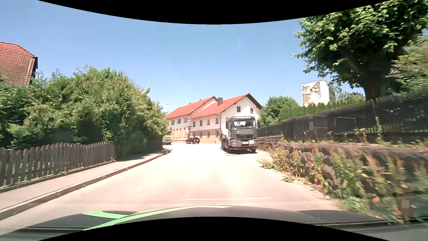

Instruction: Follow the waypoints while adhering to traffic rules and regulations

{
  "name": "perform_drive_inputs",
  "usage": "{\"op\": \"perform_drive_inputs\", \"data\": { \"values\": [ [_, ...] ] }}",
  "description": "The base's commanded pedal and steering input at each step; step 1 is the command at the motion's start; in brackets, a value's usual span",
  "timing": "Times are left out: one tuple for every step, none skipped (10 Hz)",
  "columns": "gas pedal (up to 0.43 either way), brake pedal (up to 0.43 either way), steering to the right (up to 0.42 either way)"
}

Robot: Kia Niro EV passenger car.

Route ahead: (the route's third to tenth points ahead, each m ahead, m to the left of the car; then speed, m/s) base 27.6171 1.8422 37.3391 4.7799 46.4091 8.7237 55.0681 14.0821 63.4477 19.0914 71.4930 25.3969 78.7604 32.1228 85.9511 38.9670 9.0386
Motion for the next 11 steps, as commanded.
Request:
{"op": "perform_drive_inputs", "data": {
  "values": [
    [0.0,0.0,-0.014],
    [0.0,0.018,-0.009],
    [0.0,0.079,-0.009],
    [0.0,0.116,-0.01],
    [0.0,0.14,-0.013],
    [0.0,0.14,-0.017],
    [0.0,0.116,-0.023],
    [0.0,0.098,-0.024],
    [0.0,0.085,-0.023],
    [0.0,0.085,-0.023],
    [0.0,0.073,-0.023]
  ]
}}
